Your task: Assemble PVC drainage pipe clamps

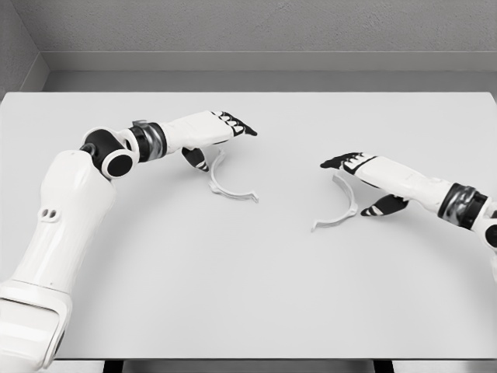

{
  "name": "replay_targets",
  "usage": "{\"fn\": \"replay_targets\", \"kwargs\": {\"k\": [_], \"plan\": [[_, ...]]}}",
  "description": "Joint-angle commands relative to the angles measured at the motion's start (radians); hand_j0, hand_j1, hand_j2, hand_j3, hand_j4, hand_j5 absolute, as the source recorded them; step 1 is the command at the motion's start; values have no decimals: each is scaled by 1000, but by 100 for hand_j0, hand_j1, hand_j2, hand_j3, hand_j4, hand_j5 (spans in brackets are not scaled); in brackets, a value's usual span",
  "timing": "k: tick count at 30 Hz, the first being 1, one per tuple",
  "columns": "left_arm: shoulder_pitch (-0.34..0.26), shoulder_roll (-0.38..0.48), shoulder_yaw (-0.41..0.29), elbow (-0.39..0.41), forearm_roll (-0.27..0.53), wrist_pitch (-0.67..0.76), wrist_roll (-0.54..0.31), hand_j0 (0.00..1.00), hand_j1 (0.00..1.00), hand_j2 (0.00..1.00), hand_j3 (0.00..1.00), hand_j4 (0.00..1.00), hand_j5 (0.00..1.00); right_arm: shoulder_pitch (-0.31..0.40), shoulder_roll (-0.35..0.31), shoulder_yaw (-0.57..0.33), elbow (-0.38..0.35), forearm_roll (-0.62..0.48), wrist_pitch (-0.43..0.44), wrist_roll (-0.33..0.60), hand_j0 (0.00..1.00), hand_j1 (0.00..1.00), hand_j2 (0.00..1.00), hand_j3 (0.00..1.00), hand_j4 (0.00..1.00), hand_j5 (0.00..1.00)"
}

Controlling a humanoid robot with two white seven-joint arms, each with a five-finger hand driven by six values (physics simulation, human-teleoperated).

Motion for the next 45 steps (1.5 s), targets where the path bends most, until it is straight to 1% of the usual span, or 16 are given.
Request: {"fn": "replay_targets", "kwargs": {"k": [1,10,15,17,22,23,26,29,30,32,34,35,37,39,42,45], "plan": [[0,-6,0,1,6,3,1,100,100,100,100,100,100,-2,12,4,-1,-6,3,0,100,100,100,100,100,100],[-6,-20,-1,16,6,3,1,100,100,100,100,100,100,-18,39,30,1,-3,3,0,100,100,100,100,100,100],[-12,-67,-20,18,-12,3,1,100,100,100,100,100,100,-31,49,30,10,-2,3,0,100,100,100,100,100,100],[-12,-93,-23,18,-29,3,1,100,100,100,100,100,100,-46,53,28,33,-2,3,0,100,100,100,100,100,100],[-21,-99,-30,18,-31,3,1,100,100,100,100,100,100,-54,75,30,33,0,3,0,100,100,100,100,100,100],[-43,-75,-29,18,-29,3,1,100,100,100,100,100,100,-55,76,30,33,0,3,0,100,100,100,100,100,100],[-45,-36,-24,18,-28,3,1,100,100,100,100,100,100,-55,72,25,33,0,3,0,100,100,100,100,100,100],[-46,46,-13,5,-12,3,1,100,100,100,100,100,100,-51,61,19,37,-3,3,0,100,100,100,100,100,100],[-48,63,-13,-1,12,3,1,100,100,100,100,100,100,-52,58,17,44,-3,3,0,100,100,100,100,100,100],[-44,148,-13,-21,130,3,1,100,100,100,100,100,100,-67,59,16,82,-5,3,0,100,100,100,100,100,100],[-29,206,-13,-56,219,3,1,100,100,100,100,100,100,-83,59,10,114,-5,3,0,100,100,100,100,100,100],[-29,221,-15,-57,233,3,1,100,100,100,100,100,100,-83,58,-1,114,-5,3,0,100,100,100,100,100,100],[-28,244,-16,-57,270,3,1,100,100,100,100,100,100,-80,56,-23,114,-5,3,0,100,100,100,100,100,100],[-26,249,-18,-57,270,3,1,100,100,100,100,100,100,-84,58,-27,140,-3,3,0,100,100,100,100,100,100],[9,246,-26,-62,271,3,1,100,100,100,100,100,100,-103,58,-27,185,-3,3,0,100,100,100,100,100,100],[40,241,-32,-64,271,3,1,100,100,100,100,100,100,-104,59,-27,186,-3,3,0,100,100,100,100,100,100]]}}
